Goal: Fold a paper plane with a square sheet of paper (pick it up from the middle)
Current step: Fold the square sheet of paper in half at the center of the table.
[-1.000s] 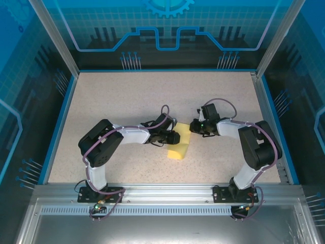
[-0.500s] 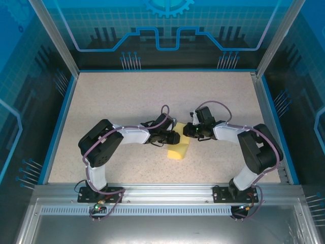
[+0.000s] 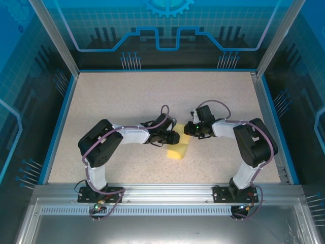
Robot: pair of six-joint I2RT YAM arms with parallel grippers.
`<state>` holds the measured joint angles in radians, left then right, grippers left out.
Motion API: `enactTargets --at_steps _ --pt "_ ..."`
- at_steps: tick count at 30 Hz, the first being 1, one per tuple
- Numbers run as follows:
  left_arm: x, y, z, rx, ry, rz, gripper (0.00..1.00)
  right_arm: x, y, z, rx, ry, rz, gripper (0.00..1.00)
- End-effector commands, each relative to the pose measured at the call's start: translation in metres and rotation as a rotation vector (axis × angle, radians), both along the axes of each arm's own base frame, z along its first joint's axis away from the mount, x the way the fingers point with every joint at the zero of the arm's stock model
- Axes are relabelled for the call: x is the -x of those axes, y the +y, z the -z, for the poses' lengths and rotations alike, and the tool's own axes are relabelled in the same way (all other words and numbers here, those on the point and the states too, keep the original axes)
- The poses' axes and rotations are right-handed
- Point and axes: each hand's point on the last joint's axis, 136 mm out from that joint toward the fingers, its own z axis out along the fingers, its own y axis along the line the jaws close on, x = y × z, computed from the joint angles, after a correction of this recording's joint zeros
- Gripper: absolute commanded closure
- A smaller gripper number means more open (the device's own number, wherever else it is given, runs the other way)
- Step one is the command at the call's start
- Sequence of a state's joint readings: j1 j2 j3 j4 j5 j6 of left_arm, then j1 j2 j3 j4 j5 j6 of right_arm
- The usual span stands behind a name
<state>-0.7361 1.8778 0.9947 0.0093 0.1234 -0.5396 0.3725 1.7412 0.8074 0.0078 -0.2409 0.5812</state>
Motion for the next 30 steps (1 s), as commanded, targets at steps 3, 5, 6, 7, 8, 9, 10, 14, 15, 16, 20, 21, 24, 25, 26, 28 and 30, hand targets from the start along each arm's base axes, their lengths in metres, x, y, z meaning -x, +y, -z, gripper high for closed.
enactTargets --at_steps 3,5,6,7,8,9,10,14,15,16,20,21,24,25,26,28,30 --pt "0.045 0.067 0.063 -0.293 0.178 -0.024 0.68 -0.018 -0.031 0.011 0.086 -0.026 0.079 0.89" --pt "0.045 0.068 0.063 -0.296 0.178 -0.023 0.68 -0.022 -0.036 0.011 0.089 -0.033 0.1 0.89" --pt "0.045 0.068 0.063 -0.297 0.178 -0.023 0.68 -0.023 -0.038 0.011 0.088 -0.035 0.111 0.89" --pt "0.045 0.068 0.063 -0.3 0.178 -0.022 0.68 -0.025 -0.04 0.012 0.082 -0.036 0.121 0.89" --pt "0.045 0.069 0.063 -0.302 0.178 -0.023 0.68 -0.027 -0.04 0.012 0.071 -0.035 0.128 0.89" --pt "0.046 0.069 0.064 -0.305 0.18 -0.024 0.68 -0.028 -0.041 0.012 0.067 -0.032 0.136 0.89" --pt "0.046 0.07 0.064 -0.308 0.181 -0.024 0.68 -0.029 -0.041 0.013 0.062 -0.029 0.14 0.89" --pt "0.047 0.071 0.064 -0.313 0.183 -0.024 0.68 -0.036 -0.044 0.014 0.073 -0.02 0.164 0.89" --pt "0.047 0.071 0.064 -0.314 0.183 -0.024 0.68 -0.037 -0.044 0.015 0.075 -0.019 0.166 0.89" --pt "0.047 0.072 0.064 -0.316 0.183 -0.024 0.68 -0.039 -0.045 0.015 0.079 -0.019 0.171 0.89" --pt "0.047 0.074 0.061 -0.325 0.177 -0.023 0.68 -0.046 -0.049 0.015 0.059 -0.022 0.208 0.88" --pt "0.048 0.075 0.062 -0.326 0.178 -0.024 0.68 -0.047 -0.049 0.014 0.052 -0.023 0.213 0.88" --pt "0.048 0.075 0.061 -0.326 0.178 -0.024 0.68 -0.051 -0.05 0.014 0.049 -0.02 0.221 0.88" --pt "0.048 0.075 0.061 -0.326 0.177 -0.024 0.68 -0.052 -0.052 0.014 0.047 -0.018 0.226 0.88" --pt "0.048 0.075 0.061 -0.324 0.177 -0.024 0.68 -0.052 -0.054 0.015 0.045 -0.016 0.234 0.88" --pt "0.048 0.075 0.061 -0.324 0.178 -0.024 0.68 -0.054 -0.057 0.016 0.04 -0.011 0.243 0.88" --pt "0.048 0.075 0.06 -0.324 0.176 -0.022 0.68 -0.066 -0.055 0.006 0.014 -0.037 0.247 0.88"
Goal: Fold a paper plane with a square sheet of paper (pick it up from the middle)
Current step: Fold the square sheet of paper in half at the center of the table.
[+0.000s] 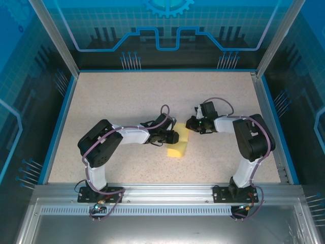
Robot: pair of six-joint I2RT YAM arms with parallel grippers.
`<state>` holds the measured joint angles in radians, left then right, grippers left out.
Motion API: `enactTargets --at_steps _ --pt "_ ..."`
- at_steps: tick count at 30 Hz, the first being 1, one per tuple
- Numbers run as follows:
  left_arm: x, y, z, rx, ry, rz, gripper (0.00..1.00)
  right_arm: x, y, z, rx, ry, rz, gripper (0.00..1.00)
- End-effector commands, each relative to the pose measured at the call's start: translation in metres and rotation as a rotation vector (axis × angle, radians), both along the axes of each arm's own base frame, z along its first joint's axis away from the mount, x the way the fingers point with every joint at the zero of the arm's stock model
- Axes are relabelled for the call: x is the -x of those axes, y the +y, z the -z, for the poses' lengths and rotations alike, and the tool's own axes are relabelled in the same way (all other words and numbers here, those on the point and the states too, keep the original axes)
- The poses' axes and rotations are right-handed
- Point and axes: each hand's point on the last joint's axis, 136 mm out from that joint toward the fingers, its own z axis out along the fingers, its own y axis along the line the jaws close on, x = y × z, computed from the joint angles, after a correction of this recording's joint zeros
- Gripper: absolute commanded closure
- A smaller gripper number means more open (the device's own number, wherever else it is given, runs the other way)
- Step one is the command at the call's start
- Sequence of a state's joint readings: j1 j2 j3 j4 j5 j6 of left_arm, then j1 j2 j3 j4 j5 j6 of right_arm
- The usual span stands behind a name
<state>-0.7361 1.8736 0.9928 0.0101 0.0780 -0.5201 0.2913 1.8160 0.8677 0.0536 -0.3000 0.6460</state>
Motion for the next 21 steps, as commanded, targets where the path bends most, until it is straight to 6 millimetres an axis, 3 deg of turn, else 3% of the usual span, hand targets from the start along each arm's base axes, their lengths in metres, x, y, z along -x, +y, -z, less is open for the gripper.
enactTargets --at_steps 1,10,15,21 --pt "0.053 0.07 0.061 -0.291 0.213 -0.022 0.68 -0.036 -0.042 0.006 0.093 -0.045 0.147 0.88" --pt "0.052 0.066 0.059 -0.281 0.21 -0.02 0.68 -0.035 -0.036 -0.014 0.074 -0.079 0.088 0.89" --pt "0.049 0.063 0.059 -0.268 0.211 -0.023 0.68 0.004 -0.017 -0.034 0.021 -0.094 0.008 0.88" --pt "0.048 0.059 0.058 -0.257 0.212 -0.021 0.68 0.059 0.017 -0.032 -0.065 -0.04 -0.063 0.88"
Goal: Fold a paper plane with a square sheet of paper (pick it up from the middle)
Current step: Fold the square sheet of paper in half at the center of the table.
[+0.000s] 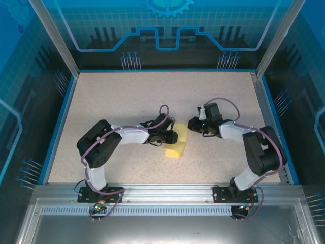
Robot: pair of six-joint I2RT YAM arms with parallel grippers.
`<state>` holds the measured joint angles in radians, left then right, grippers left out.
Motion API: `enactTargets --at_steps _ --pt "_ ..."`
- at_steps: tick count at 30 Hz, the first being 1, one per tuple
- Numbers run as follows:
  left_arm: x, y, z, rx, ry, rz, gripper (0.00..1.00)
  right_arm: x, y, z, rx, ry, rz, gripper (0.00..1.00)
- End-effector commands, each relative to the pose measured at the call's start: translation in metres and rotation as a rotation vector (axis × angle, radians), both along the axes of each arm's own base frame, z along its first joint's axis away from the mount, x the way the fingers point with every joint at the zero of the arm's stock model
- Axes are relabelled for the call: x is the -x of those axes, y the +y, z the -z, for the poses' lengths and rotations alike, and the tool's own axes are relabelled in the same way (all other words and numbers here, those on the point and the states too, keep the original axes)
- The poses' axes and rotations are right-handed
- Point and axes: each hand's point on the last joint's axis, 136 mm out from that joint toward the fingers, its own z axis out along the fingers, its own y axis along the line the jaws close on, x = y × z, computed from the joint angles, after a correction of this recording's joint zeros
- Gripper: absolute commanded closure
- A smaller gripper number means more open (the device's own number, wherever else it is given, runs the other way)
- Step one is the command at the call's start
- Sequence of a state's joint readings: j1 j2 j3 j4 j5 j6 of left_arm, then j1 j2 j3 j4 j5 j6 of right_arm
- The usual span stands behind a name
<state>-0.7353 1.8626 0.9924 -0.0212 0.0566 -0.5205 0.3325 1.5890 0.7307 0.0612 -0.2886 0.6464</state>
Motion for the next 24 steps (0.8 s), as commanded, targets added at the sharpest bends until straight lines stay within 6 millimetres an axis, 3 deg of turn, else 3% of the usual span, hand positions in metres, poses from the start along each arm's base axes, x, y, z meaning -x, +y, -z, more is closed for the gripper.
enactTargets --at_steps 1,5,14,24 --pt "0.047 0.052 0.058 -0.228 0.211 -0.008 0.68 0.034 0.018 0.008 -0.045 0.066 -0.044 0.88" --pt "0.047 0.052 0.059 -0.226 0.216 -0.005 0.68 0.058 0.032 0.018 -0.025 0.103 -0.089 0.88" --pt "0.049 0.052 0.061 -0.225 0.22 -0.002 0.68 0.071 0.031 0.039 0.019 0.152 -0.131 0.89" --pt "0.052 0.056 0.064 -0.237 0.225 -0.007 0.68 0.09 0.027 0.047 0.086 0.197 -0.242 0.88"
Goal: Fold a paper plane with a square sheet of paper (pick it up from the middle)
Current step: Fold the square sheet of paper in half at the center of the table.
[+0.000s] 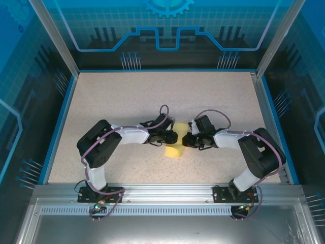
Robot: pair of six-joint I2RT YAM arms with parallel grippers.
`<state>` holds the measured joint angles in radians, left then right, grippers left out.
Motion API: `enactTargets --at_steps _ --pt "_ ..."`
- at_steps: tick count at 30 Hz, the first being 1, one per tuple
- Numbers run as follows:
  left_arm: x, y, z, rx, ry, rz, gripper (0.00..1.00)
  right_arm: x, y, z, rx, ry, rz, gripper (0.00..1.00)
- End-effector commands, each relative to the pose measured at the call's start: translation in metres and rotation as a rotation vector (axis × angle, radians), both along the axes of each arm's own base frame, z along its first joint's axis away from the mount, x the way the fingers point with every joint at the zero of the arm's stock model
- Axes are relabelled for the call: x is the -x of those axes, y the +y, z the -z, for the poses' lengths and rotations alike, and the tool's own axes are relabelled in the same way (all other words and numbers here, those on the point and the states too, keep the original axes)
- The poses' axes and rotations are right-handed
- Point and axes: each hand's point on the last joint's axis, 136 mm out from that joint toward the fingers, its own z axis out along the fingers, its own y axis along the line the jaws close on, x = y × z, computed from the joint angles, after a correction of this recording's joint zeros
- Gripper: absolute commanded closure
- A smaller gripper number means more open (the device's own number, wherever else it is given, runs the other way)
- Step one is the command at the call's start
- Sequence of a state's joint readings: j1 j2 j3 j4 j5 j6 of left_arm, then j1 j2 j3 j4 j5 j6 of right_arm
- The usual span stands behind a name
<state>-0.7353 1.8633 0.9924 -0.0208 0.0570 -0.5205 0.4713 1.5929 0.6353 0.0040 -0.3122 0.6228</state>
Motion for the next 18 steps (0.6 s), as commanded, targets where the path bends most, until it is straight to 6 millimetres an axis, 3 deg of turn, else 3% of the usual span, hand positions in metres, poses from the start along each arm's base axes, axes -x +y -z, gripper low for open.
enactTargets --at_steps 1,8,12,18 --pt "0.052 0.056 0.064 -0.237 0.225 -0.007 0.68 0.021 -0.001 0.007 0.034 0.058 -0.083 0.88" --pt "0.051 0.057 0.065 -0.244 0.23 -0.007 0.68 0.042 0.0 0.012 0.054 0.075 -0.154 0.88" --pt "0.05 0.055 0.067 -0.246 0.233 -0.006 0.68 0.048 0.002 0.003 0.044 0.06 -0.165 0.88" --pt "0.049 0.054 0.067 -0.243 0.233 -0.003 0.68 0.032 0.011 -0.021 -0.035 -0.021 -0.069 0.88"
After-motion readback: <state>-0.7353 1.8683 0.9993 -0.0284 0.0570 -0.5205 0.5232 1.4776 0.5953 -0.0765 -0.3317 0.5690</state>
